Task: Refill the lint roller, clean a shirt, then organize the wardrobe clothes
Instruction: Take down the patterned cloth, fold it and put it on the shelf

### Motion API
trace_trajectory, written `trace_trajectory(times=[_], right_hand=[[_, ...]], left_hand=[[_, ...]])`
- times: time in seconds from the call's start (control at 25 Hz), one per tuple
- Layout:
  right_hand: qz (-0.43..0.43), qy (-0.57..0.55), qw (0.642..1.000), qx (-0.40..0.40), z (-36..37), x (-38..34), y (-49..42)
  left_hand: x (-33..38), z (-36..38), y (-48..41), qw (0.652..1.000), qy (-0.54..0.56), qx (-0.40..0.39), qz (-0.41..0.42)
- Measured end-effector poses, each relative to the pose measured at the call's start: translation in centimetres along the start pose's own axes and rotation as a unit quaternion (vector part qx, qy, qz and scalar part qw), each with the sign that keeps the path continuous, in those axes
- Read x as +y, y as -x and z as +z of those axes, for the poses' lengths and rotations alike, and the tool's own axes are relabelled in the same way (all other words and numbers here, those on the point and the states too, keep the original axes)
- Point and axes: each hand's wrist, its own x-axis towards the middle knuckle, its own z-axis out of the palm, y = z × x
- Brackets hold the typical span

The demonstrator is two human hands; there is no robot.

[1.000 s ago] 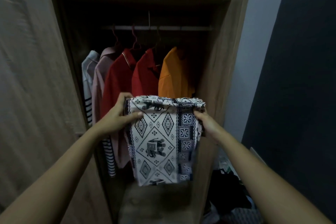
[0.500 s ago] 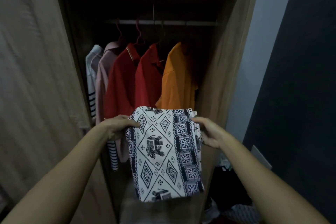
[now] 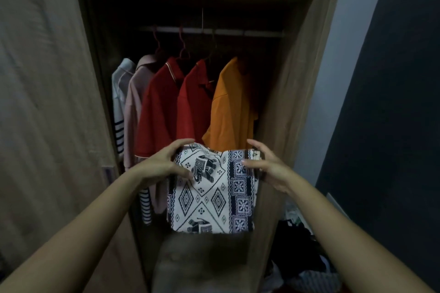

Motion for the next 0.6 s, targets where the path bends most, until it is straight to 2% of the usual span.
trace_trajectory(times=[0.04, 0.08, 0.16, 0.2, 0.32, 0.4, 0.48, 0.6], right_hand=[[-0.023, 0.047, 0.999, -0.002, 0.0, -0.4, 0.2], [-0.040, 0.103, 0.994, 0.007, -0.1, -0.9, 0.4], [-0.075, 0.220, 0.972, 0.040, 0.0, -1.9, 0.9], [-0.094, 0.253, 0.961, 0.055, 0.1, -2.3, 1.1], [-0.130, 0.259, 0.954, 0.079, 0.1, -3.2, 1.5], [-0.149, 0.281, 0.944, 0.083, 0.2, -3.1, 1.6], [-0.165, 0.333, 0.924, 0.089, 0.5, -2.7, 1.8], [-0.200, 0.367, 0.898, 0.141, 1.6, -1.2, 2.0]], left_hand=[[0.4, 0.0, 0.1, 0.993, -0.114, -0.006, -0.011], [1.0, 0.0, 0.2, 0.971, -0.236, -0.009, -0.024], [1.2, 0.0, 0.0, 0.905, -0.424, 0.016, -0.031], [1.0, 0.2, -0.2, 0.877, -0.478, 0.048, -0.020], [1.5, 0.8, -0.5, 0.787, -0.581, 0.204, 0.024], [3.1, 1.1, -0.2, 0.721, -0.636, 0.271, 0.038], [4.5, 1.2, 0.1, 0.683, -0.661, 0.305, 0.065], [6.5, 1.3, 0.5, 0.648, -0.669, 0.337, 0.133]])
